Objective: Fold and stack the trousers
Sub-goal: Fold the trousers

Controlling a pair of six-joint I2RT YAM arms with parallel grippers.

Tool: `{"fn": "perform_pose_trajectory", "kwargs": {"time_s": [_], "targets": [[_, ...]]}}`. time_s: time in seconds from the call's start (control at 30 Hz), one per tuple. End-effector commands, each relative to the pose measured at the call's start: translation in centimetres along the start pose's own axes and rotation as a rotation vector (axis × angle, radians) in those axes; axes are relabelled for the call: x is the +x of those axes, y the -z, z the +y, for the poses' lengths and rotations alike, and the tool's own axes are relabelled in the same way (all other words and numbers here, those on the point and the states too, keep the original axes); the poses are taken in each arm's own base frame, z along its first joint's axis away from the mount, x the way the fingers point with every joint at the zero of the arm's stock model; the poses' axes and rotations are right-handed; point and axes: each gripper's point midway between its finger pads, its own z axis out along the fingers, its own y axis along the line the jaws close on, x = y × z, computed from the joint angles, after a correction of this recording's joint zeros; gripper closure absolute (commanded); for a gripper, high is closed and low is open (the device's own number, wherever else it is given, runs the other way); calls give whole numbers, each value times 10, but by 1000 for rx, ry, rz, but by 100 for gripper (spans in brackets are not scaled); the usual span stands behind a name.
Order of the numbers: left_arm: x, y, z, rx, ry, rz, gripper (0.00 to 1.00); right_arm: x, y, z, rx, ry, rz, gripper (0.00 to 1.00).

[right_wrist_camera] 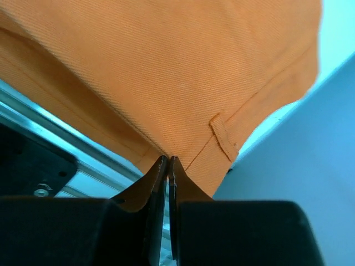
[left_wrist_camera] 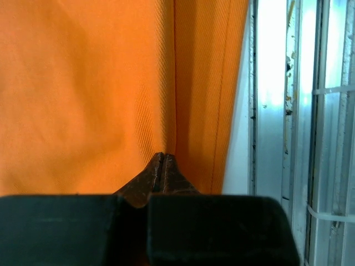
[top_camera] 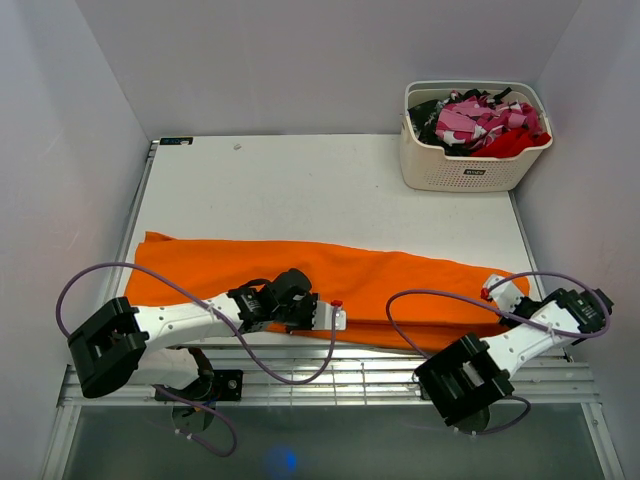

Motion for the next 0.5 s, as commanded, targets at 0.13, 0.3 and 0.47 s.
{"fn": "perform_pose_trajectory", "kwargs": {"time_s": [0.13,0.3,0.47], "targets": [[28,3,-34,150,41,103,100,37,-37,32,-175,652,135,92],[44,-12,-32,170,63,205,100,40,-61,19,-60,703,141,92],[47,-25,-10,158,140,243,100,38,-59,-15,15,698,117,92]]}}
